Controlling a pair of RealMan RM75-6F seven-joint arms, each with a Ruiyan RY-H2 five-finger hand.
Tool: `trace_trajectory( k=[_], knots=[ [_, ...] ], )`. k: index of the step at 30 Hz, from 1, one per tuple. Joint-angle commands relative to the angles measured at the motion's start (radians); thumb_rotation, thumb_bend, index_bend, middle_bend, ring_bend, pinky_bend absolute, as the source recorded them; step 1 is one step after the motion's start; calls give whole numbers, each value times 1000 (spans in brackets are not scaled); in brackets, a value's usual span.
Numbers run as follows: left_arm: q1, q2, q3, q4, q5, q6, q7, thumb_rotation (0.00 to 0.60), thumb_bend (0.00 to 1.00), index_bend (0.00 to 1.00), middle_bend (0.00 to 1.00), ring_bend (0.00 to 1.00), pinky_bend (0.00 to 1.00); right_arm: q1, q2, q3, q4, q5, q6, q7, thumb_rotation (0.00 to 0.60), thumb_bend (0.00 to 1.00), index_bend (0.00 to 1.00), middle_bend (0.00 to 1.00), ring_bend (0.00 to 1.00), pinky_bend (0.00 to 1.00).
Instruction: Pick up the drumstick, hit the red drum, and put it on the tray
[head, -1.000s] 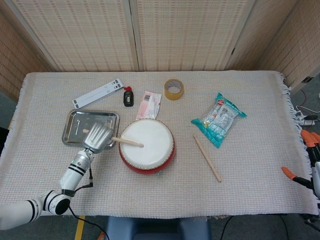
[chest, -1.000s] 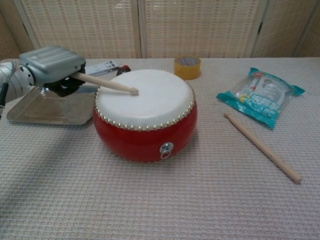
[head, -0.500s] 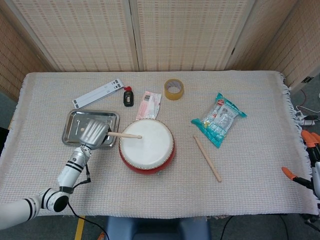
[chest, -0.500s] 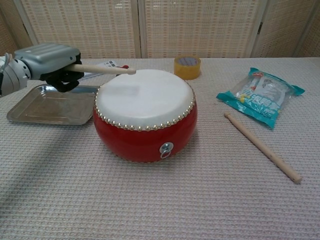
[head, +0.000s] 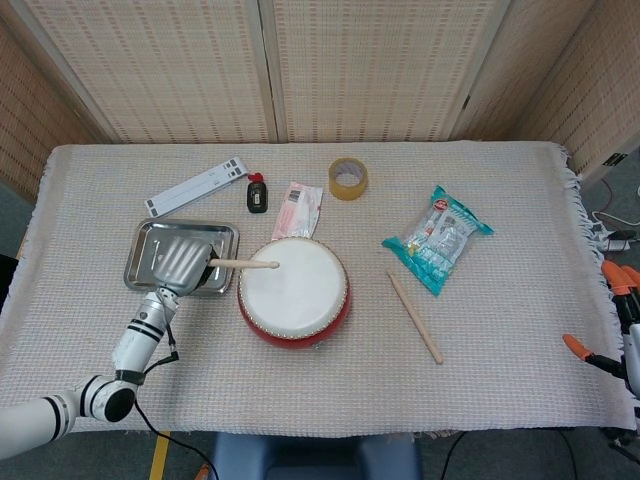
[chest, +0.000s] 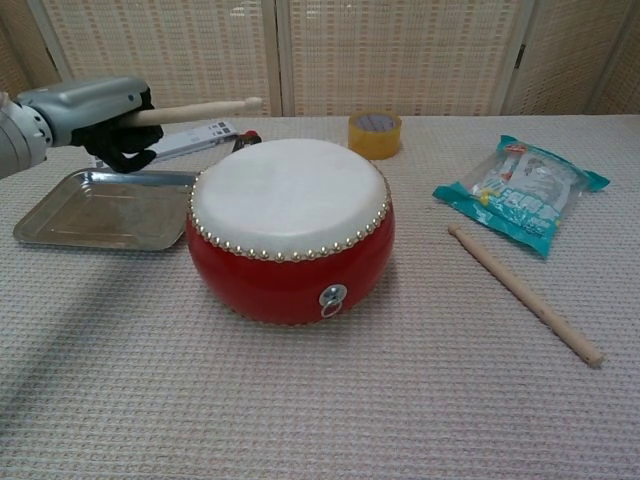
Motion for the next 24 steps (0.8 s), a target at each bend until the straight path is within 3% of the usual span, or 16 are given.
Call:
trace_trajectory(
  k=[1, 8, 13, 15, 20, 24],
  knots=[
    [-3, 18, 0, -3, 9, -18, 16, 600, 797, 1000, 1000, 1000, 1000, 0, -1, 0, 0, 1, 0, -1, 600, 51, 26, 94, 0, 152],
    [-29, -64, 70, 77, 26, -45, 146, 600, 798, 1000, 1000, 1000, 1000, 0, 1, 1, -4, 5, -4, -5, 600, 51, 26, 94, 0, 152],
    [-41, -95, 99, 135, 63, 14, 324, 600, 798, 1000, 1000, 1000, 1000, 1, 2, 1, -5, 3, -5, -5, 600, 51, 26, 94, 0, 152],
    [-28, -98, 66, 113, 34, 40, 285, 600, 798, 1000, 1000, 1000, 1000, 0, 1, 1, -3, 3, -2, -3, 600, 51, 26, 94, 0, 152],
    [8, -40, -42, 34, -36, 35, 26, 600, 794, 1000, 1000, 1000, 1000, -4, 0, 1, 2, 4, 1, 1, 600, 51, 26, 94, 0, 152],
    [12, -26, -55, 30, -40, 30, -15, 600, 792, 1000, 1000, 1000, 1000, -4, -1, 1, 2, 5, 2, 1, 600, 50, 26, 94, 0, 152]
  ],
)
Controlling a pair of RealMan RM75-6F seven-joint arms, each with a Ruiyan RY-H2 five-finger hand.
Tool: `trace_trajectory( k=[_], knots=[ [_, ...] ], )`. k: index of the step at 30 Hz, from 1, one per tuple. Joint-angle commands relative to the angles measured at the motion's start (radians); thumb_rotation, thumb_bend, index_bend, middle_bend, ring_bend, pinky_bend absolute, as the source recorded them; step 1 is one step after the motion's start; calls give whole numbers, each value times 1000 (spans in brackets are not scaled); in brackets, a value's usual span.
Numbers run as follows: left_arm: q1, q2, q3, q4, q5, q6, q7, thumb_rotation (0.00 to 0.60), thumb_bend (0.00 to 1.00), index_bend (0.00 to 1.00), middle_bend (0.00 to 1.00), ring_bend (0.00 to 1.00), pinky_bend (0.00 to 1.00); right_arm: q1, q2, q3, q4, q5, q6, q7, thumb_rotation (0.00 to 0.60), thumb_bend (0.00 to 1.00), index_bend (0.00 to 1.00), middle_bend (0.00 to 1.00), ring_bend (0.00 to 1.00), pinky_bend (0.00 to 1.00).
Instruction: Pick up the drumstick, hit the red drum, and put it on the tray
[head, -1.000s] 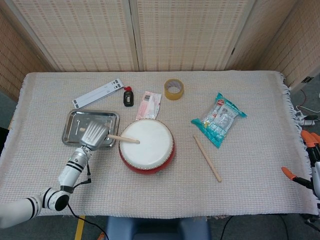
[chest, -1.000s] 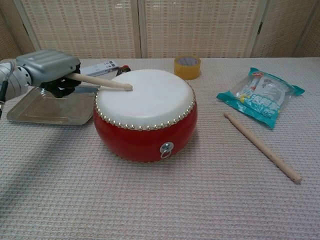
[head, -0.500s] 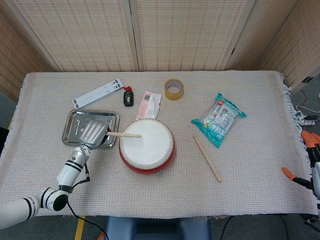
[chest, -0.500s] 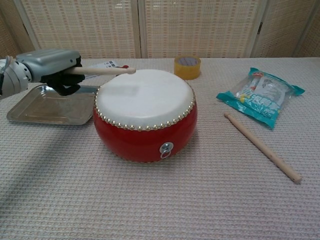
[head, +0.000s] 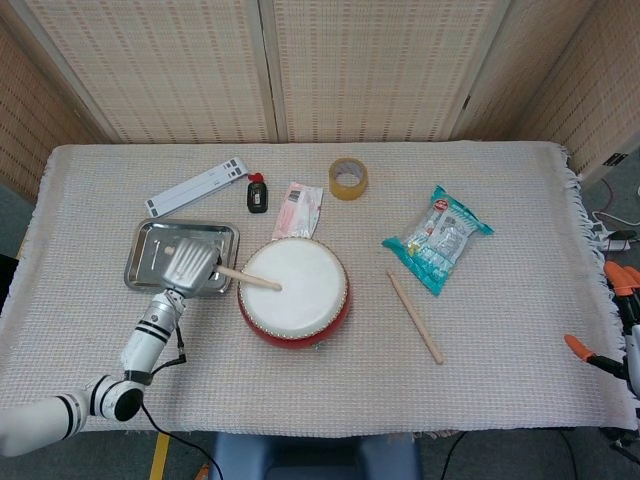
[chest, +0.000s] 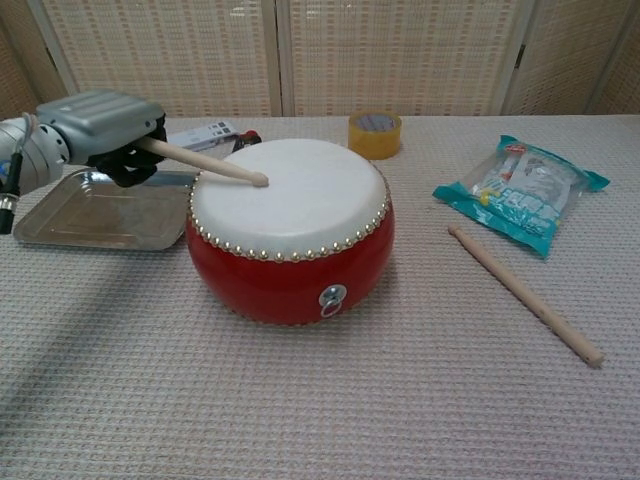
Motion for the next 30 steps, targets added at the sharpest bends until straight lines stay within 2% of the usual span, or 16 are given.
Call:
trace_trajectory(
  k=[1, 3, 5, 8, 17, 23, 30],
  knots=[
    [25, 41, -71, -37, -41, 7, -194, 600, 790, 1000, 1000, 1000, 1000, 0, 0, 0, 0, 0, 0, 0, 600, 50, 26, 94, 0, 152],
    [31, 55, -85, -2, -49, -1, -244, 600, 789, 1000, 1000, 1000, 1000, 0, 0, 0, 1, 1, -2, 1, 600, 51, 26, 94, 0, 152],
    [23, 41, -83, 115, -87, -49, -252, 600, 789, 1000, 1000, 1000, 1000, 4, -1, 0, 2, 0, -7, 1, 600, 50, 26, 94, 0, 152],
    [10, 13, -75, 214, -94, -96, -282, 600, 790, 1000, 1000, 1000, 1000, 6, -1, 0, 2, -3, -8, -1, 600, 50, 26, 94, 0, 152],
    [-51, -93, -39, 492, -43, -223, -363, 600, 790, 1000, 1000, 1000, 1000, 4, -1, -2, -3, -1, -8, -7, 600, 51, 26, 94, 0, 152],
    [-99, -154, -20, 632, -18, -325, -394, 600, 786, 1000, 1000, 991, 1000, 1, 1, 0, -9, 5, -8, -16, 600, 51, 26, 94, 0, 152],
    [-143, -206, -19, 753, -35, -425, -372, 600, 779, 1000, 1000, 926, 1000, 5, 0, 1, -13, 11, -19, -25, 600, 50, 26, 94, 0, 152]
  ],
)
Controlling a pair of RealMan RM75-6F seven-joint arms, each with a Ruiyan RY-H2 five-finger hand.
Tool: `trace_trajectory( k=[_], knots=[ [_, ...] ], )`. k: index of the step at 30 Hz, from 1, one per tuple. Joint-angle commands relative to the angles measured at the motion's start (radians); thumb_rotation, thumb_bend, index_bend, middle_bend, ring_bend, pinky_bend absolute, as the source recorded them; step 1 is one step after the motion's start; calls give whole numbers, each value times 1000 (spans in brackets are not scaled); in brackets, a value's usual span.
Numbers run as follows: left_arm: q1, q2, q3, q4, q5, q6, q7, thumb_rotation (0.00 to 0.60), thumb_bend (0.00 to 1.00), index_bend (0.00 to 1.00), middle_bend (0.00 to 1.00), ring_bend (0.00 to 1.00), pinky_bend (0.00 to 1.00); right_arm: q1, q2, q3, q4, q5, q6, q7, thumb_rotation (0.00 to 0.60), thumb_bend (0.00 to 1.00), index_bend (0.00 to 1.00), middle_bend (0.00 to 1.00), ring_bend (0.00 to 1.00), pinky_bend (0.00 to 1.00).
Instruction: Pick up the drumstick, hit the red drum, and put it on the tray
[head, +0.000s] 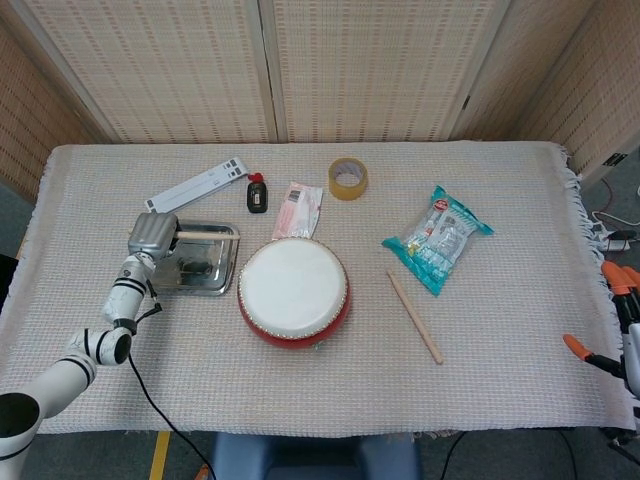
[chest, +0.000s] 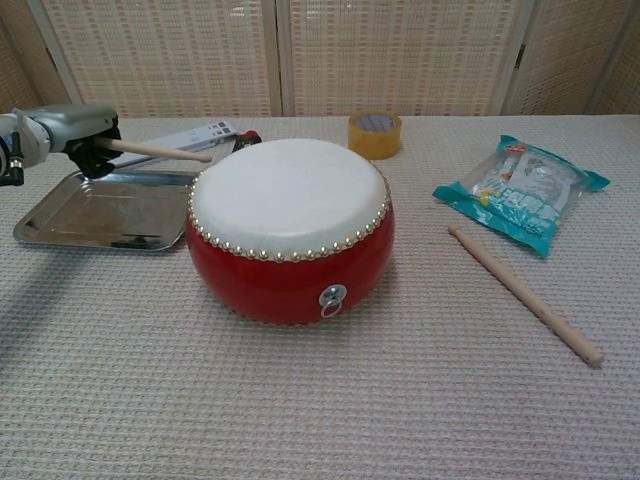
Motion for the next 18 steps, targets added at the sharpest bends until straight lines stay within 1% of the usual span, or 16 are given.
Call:
trace_trajectory(
  k=[1, 3, 5, 7, 8, 10, 12, 15, 16, 18],
  knots=[
    [-26, -34, 0, 62, -11, -45, 14, 600, 779, 997, 997, 919, 998, 1, 1, 1, -2, 2, -1, -3, 600, 50, 26, 94, 0, 152],
    [-32, -43, 0, 85, -13, -65, 18, 600, 777, 983, 968, 889, 971, 1, 2, 3, -4, 5, -2, -6, 600, 50, 26, 94, 0, 152],
    [-37, -47, 3, 101, -15, -87, 29, 600, 764, 950, 906, 832, 914, 1, 2, 4, -6, 7, -4, -8, 600, 51, 26, 94, 0, 152],
    [-38, -49, 1, 109, -21, -98, 35, 600, 743, 889, 806, 737, 837, 2, 2, 3, -6, 7, -6, -9, 600, 50, 26, 94, 0, 152],
    [-37, -50, -1, 110, -26, -102, 38, 600, 740, 875, 784, 715, 824, 2, 1, 3, -6, 8, -8, -9, 600, 51, 26, 94, 0, 152],
    [-35, -51, -4, 111, -31, -101, 44, 600, 712, 781, 655, 584, 748, 3, 1, 3, -6, 9, -10, -9, 600, 51, 26, 94, 0, 152],
    [-32, -50, -7, 107, -35, -96, 49, 600, 692, 657, 525, 448, 649, 4, 1, 4, -6, 9, -12, -10, 600, 51, 26, 94, 0, 152],
    [-26, -43, -13, 90, -41, -89, 53, 600, 670, 482, 397, 332, 555, 5, 2, 4, -8, 7, -12, -10, 600, 51, 26, 94, 0, 152],
    [-25, -41, -14, 85, -43, -89, 54, 600, 663, 444, 368, 307, 535, 5, 2, 4, -8, 6, -11, -10, 600, 51, 26, 94, 0, 152],
    [-23, -36, -15, 76, -46, -93, 58, 600, 641, 328, 284, 229, 458, 4, 2, 4, -8, 5, -8, -9, 600, 51, 26, 94, 0, 152]
  ],
)
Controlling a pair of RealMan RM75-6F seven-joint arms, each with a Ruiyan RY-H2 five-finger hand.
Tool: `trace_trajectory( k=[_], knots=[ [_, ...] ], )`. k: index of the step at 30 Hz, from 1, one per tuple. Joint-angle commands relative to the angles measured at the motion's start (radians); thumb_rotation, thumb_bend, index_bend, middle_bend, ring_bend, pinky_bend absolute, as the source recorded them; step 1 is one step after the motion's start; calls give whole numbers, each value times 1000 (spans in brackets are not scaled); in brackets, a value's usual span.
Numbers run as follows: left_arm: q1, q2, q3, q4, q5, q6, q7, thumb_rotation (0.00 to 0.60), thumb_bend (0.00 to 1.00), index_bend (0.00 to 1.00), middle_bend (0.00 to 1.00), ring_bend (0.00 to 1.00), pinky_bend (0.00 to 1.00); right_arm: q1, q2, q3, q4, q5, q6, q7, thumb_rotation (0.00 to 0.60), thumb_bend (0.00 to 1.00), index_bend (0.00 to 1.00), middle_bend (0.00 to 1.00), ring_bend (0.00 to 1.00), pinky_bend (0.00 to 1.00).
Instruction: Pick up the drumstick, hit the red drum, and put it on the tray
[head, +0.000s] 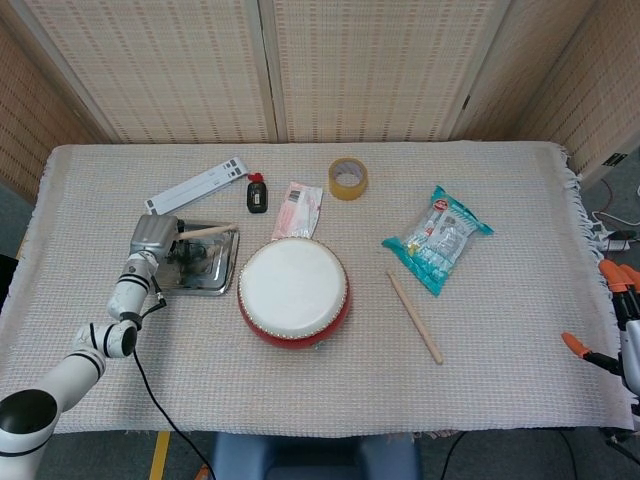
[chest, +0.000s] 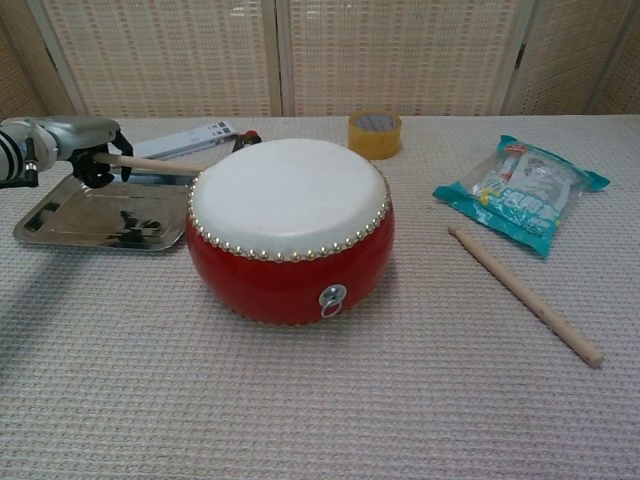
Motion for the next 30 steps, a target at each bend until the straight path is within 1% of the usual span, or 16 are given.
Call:
trace_trajectory(
  k=[1, 3, 4, 6, 7, 9, 12, 15, 18, 27, 30],
  knots=[
    [3, 7, -1, -11, -6, -6, 7, 600, 640, 299, 266, 210, 437, -2, -1, -1, 0, -2, 5, 1, 600, 51, 26, 94, 0, 152],
    [4, 10, -1, -18, -9, -10, 15, 600, 619, 214, 213, 151, 362, -6, -2, -2, 1, -3, 9, 3, 600, 51, 26, 94, 0, 152],
    [4, 11, -1, -21, -10, -10, 18, 600, 610, 190, 197, 134, 336, -7, -2, -3, 2, -3, 11, 4, 600, 51, 26, 94, 0, 152],
    [4, 16, -1, -28, -15, -15, 26, 600, 573, 124, 147, 81, 248, -11, -1, -3, 3, -2, 15, 6, 600, 51, 26, 94, 0, 152],
    [3, 17, -1, -29, -17, -15, 31, 600, 554, 106, 131, 65, 224, -12, -1, -3, 3, -2, 17, 6, 600, 51, 26, 94, 0, 152],
    [3, 22, -3, -38, -25, -18, 40, 600, 492, 54, 77, 19, 172, -15, 1, -4, 4, -4, 22, 8, 600, 51, 26, 94, 0, 152],
    [5, 28, -7, -48, -39, -21, 52, 600, 382, 2, 14, 0, 121, -17, 2, -4, 3, -6, 26, 10, 600, 51, 26, 94, 0, 152],
    [7, 32, -10, -56, -50, -20, 59, 600, 307, 0, 0, 0, 82, -18, 2, -5, 3, -7, 27, 11, 600, 51, 26, 94, 0, 152],
    [8, 34, -12, -60, -60, -22, 64, 600, 266, 0, 0, 0, 54, -19, 2, -5, 4, -7, 28, 11, 600, 51, 26, 94, 0, 152],
    [13, 44, -13, -66, -70, -26, 57, 600, 233, 0, 0, 0, 26, -22, 8, -4, -6, -12, 34, 5, 600, 51, 26, 94, 0, 152],
    [21, 61, -29, -88, -79, -7, 36, 600, 232, 0, 0, 0, 26, -23, 9, -4, -8, -13, 36, 4, 600, 51, 26, 94, 0, 152]
  ],
)
